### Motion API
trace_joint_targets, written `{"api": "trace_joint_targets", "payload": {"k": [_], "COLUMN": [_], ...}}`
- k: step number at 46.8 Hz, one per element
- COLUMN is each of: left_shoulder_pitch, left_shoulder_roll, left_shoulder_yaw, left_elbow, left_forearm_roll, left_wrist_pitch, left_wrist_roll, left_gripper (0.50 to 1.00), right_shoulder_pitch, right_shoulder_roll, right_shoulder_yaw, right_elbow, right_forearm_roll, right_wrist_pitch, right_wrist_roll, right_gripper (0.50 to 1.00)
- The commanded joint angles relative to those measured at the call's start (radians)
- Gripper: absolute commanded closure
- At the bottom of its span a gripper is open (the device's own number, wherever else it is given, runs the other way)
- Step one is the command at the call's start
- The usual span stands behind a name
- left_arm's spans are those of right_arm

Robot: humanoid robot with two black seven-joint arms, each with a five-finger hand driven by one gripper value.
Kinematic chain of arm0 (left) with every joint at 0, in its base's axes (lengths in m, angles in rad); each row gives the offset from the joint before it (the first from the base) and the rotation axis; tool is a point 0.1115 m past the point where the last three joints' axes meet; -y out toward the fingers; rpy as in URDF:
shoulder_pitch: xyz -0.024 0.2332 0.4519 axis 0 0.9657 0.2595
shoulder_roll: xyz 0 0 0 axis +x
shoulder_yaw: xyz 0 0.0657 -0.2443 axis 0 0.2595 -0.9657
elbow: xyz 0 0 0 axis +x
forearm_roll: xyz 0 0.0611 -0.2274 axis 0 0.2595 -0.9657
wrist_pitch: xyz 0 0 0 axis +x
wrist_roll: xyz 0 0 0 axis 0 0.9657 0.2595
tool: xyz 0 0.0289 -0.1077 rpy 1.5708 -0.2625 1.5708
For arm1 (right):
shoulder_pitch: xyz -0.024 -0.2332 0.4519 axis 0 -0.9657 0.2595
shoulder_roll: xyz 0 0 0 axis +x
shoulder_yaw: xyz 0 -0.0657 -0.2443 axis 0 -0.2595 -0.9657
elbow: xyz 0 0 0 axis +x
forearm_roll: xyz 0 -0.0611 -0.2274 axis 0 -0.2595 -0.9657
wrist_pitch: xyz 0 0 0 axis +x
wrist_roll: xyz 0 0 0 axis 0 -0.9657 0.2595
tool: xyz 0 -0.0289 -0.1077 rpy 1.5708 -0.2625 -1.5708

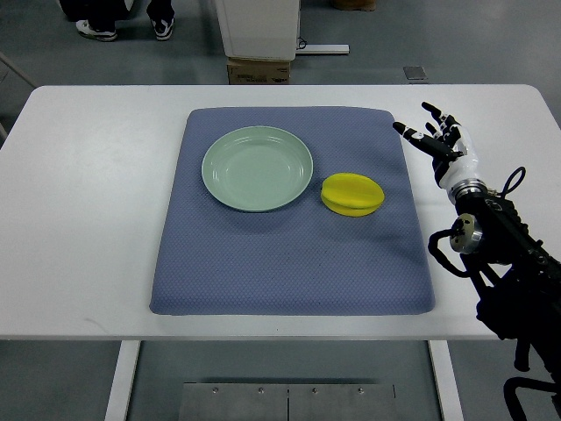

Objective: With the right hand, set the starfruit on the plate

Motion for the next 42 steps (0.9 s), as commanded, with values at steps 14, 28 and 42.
{"api": "trace_joint_targets", "payload": {"k": [14,28,42], "left_shoulder_pitch": [-0.002,0.011,0.011], "left_shoulder_roll": [0.0,0.0,0.0], "left_shoulder_yaw": [0.001,-0.001,-0.001], "left_elbow": [0.0,0.0,0.0], "left_forearm_roll": [0.0,0.0,0.0], "left_wrist_pitch": [-0.001,0.0,0.0], "left_wrist_roll": [0.0,0.0,0.0], "left_gripper": [0.5,0.5,0.5], "right_shoulder_pitch": [0.002,0.005,0.011], "right_shoulder_roll": [0.0,0.0,0.0], "right_shoulder_yaw": [-0.001,-0.001,-0.001], "right_elbow": [0.0,0.0,0.002], "right_forearm_roll": [0.0,0.002,0.002], "right_wrist_pitch": [0.0,0.001,0.001], "right_wrist_roll": [0.0,0.0,0.0], "right_gripper": [0.502,0.502,0.502]}}
